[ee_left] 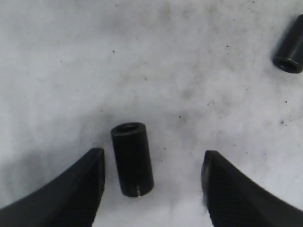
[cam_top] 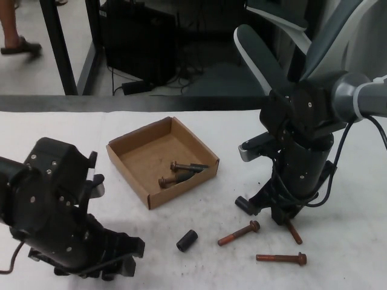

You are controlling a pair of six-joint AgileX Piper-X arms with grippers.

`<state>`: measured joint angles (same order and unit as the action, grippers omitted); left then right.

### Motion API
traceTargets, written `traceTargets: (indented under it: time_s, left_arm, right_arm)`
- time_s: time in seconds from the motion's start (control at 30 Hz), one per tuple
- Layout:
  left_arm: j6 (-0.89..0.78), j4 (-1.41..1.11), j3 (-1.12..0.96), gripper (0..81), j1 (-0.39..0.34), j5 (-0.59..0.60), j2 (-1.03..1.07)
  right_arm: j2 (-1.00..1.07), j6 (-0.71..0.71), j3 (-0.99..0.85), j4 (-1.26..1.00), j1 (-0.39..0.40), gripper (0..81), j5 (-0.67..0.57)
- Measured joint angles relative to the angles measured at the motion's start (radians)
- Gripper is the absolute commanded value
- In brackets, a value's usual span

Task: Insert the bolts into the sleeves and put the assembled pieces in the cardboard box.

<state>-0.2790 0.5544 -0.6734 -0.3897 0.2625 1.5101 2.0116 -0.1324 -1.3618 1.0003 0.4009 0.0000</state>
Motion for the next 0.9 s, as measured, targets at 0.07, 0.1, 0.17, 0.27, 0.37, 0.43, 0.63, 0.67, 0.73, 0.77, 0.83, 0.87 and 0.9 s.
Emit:
traceTargets:
  time_s: [0.07, 0.1, 0.17, 0.27, 0.37, 0.43, 0.63, 0.67, 0.73, 0.77, 0.83, 0.87, 0.9]
  left_arm:
    - [-0.002, 0.0, 0.0, 57.3, -0.001, -0.005, 0.0]
    - [-0.006, 0.0, -0.003, 57.3, -0.001, -0.011, 0.0]
    - [-0.006, 0.0, -0.006, 57.3, -0.001, -0.03, 0.0]
    - [-0.006, -0.005, -0.005, 57.3, -0.001, -0.06, 0.003]
    - [-0.006, -0.008, -0.012, 57.3, -0.001, -0.065, 0.02]
    - [-0.006, -0.008, -0.017, 57.3, -0.001, -0.065, 0.027]
    - [-0.009, -0.007, -0.02, 52.4, -0.001, -0.065, 0.032]
    - [-0.009, -0.007, -0.02, 48.3, -0.001, -0.065, 0.032]
    - [-0.009, -0.007, -0.02, 37.4, -0.001, -0.065, 0.035]
    - [-0.009, -0.007, -0.02, 29.5, -0.001, -0.07, 0.035]
    - [-0.009, -0.007, -0.02, 14.5, -0.001, -0.083, 0.04]
    - [-0.009, -0.009, -0.02, 6.5, -0.001, -0.087, 0.041]
    - [-0.009, -0.01, -0.02, 0.6, -0.001, -0.09, 0.04]
  right_arm:
    - [0.0, 0.0, 0.0, 0.0, 0.0, 1.1, 0.0]
    - [0.0, 0.0, 0.0, 0.0, 0.0, 1.1, 0.0]
    - [0.0, 0.0, 0.0, 0.0, 0.0, 1.1, 0.0]
    - [0.0, 0.0, 0.002, -0.001, 0.0, 1.1, 0.0]
    - [0.0, 0.0, 0.004, -0.005, -0.001, 1.1, 0.0]
    - [0.0, 0.0, 0.004, -0.005, -0.001, 1.1, 0.0]
    - [-0.001, 0.0, 0.004, -0.008, -0.001, 1.1, 0.0]
    - [-0.001, 0.0, 0.004, -0.008, -0.001, 1.1, 0.0]
    - [-0.001, 0.0, 0.004, -0.008, -0.001, 1.1, 0.0]
    - [-0.001, 0.0, 0.004, -0.008, -0.001, 1.1, 0.0]
    - [-0.001, 0.0, 0.004, -0.008, -0.001, 1.1, 0.0]
    - [-0.001, 0.0, 0.004, -0.008, -0.001, 1.1, 0.0]
    - [-0.001, 0.0, 0.004, -0.008, -0.001, 1.1, 0.0]
